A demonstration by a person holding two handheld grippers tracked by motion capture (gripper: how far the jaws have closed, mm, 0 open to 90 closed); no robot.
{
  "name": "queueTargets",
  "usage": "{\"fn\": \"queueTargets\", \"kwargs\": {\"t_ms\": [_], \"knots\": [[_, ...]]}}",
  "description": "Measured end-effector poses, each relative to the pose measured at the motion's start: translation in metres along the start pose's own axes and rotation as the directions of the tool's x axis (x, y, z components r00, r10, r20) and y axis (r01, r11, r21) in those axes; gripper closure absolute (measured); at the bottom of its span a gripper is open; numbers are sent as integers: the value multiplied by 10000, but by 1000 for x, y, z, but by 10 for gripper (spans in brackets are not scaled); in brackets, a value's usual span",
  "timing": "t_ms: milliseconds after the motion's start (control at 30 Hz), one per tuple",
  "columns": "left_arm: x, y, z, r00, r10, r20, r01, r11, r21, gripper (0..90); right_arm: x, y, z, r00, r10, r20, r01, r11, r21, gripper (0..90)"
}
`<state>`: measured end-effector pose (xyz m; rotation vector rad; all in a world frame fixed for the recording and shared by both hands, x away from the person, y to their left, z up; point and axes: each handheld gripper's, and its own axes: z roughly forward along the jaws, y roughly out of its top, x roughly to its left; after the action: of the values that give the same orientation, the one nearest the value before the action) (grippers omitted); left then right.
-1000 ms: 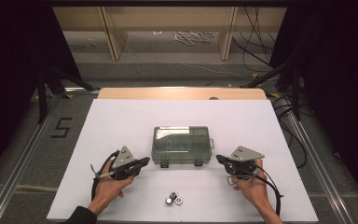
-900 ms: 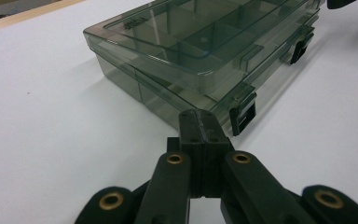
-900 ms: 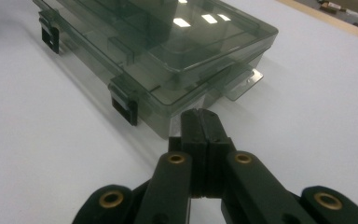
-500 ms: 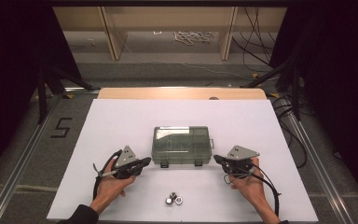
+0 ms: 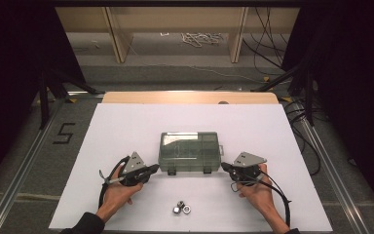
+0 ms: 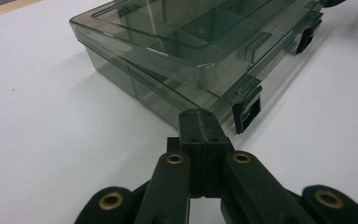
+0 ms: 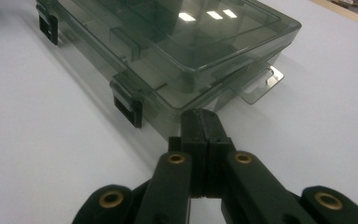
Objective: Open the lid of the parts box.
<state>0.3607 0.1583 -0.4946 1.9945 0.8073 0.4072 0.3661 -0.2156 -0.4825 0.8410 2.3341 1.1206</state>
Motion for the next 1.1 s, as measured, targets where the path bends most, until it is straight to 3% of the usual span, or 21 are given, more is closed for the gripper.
{"fn": "queueTargets", "kwargs": {"t_ms": [500, 567, 600, 667, 733, 867, 900, 967, 1000, 1033, 1100], "knots": [[1, 10, -3, 10000, -59, -58, 56, 9987, -512, 896, -1, 6, -1, 10000, 78, -54, -81, 9987, -504, 900], [2, 12, -3, 9998, 112, -134, -119, 9983, -574, 897, -1, 8, -2, 9999, 137, -33, -139, 9977, -668, 900], [2, 13, -3, 9999, -96, -107, 89, 9982, -594, 897, -1, 8, -2, 9999, 141, -41, -144, 9974, -703, 900], [4, 16, -3, 9996, 160, -243, -175, 9977, -649, 897, -2, 9, -2, 9999, 117, -85, -123, 9971, -757, 900], [4, 19, -3, 9995, 124, -300, -147, 9970, -757, 896, -2, 10, -2, 9999, 149, -39, -152, 9955, -940, 900], [5, 24, -2, 9993, 254, -289, -278, 9958, -874, 896, -2, 13, -2, 9999, 99, -17, -100, 9936, -1128, 900], [5, 25, -1, 9994, 156, -309, -184, 9955, -934, 896, -1, 16, -1, 10000, -47, 51, 54, 9905, -1373, 900], [4, 27, -1, 9994, -16, -360, -22, 9945, -1045, 897, -1, 19, -1, 9997, -238, 96, 249, 9904, -1358, 900], [5, 29, 0, 9993, 179, -333, -213, 9941, -1062, 897, -1, 20, -1, 9997, -206, 94, 217, 9898, -1410, 900], [4, 29, 1, 9992, 80, -388, -120, 9945, -1038, 896, -1, 21, 0, 9999, -155, 53, 161, 9900, -1405, 900], [5, 33, 3, 9989, 251, -397, -293, 9937, -1085, 896, -2, 23, 1, 9996, -208, 165, 232, 9872, -1575, 900]]}}
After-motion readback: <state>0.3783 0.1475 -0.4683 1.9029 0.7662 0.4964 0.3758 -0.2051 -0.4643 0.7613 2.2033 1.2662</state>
